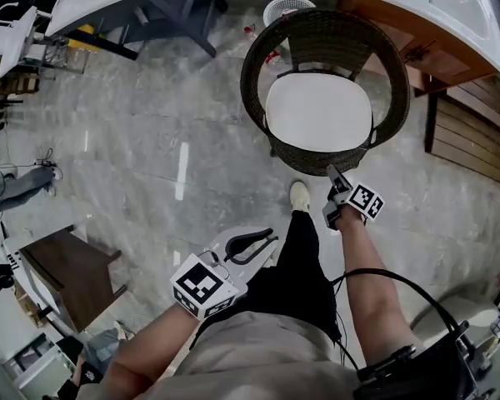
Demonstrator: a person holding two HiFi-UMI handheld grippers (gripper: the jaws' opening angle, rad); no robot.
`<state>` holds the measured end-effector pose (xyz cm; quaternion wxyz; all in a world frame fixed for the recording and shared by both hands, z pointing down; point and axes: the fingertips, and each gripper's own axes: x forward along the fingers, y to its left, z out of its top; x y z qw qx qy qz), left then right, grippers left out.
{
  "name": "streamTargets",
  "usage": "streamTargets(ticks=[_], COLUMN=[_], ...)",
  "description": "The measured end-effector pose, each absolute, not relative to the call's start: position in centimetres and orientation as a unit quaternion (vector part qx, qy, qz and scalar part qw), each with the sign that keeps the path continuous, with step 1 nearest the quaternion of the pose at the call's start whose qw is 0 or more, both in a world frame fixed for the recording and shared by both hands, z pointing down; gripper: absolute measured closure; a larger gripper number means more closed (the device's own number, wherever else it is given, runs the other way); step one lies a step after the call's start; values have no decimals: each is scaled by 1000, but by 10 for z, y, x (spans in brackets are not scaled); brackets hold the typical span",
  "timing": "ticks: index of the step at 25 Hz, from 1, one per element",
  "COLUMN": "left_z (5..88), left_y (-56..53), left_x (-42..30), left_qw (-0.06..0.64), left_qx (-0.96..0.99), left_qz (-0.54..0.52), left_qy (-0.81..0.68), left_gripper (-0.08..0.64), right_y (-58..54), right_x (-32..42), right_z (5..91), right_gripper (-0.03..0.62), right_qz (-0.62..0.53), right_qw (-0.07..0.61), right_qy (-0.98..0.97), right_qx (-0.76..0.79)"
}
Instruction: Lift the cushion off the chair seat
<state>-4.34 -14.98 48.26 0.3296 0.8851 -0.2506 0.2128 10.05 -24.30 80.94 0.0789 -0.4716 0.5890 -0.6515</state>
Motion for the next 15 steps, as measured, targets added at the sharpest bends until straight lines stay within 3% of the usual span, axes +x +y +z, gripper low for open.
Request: streamTargets(ticks=[7,12,15], left_z=[525,549,557], left_y=[-216,-235,-240], left_x=[-14,-10,-9], left_qw=[333,347,361], left_qx=[887,881,875], left_qz=[222,223,219], left_qy=[-231,-231,-238], left_gripper=[514,514,514], right_y=[-285,-294,-297], right_x=[118,123,124], right_z=[908,951,962], right_gripper=[456,417,426], right_qz=[-691,-713,-722], right_qw=[105,117,136], right_qy=[512,449,424], right_qx=[-499,-526,-530])
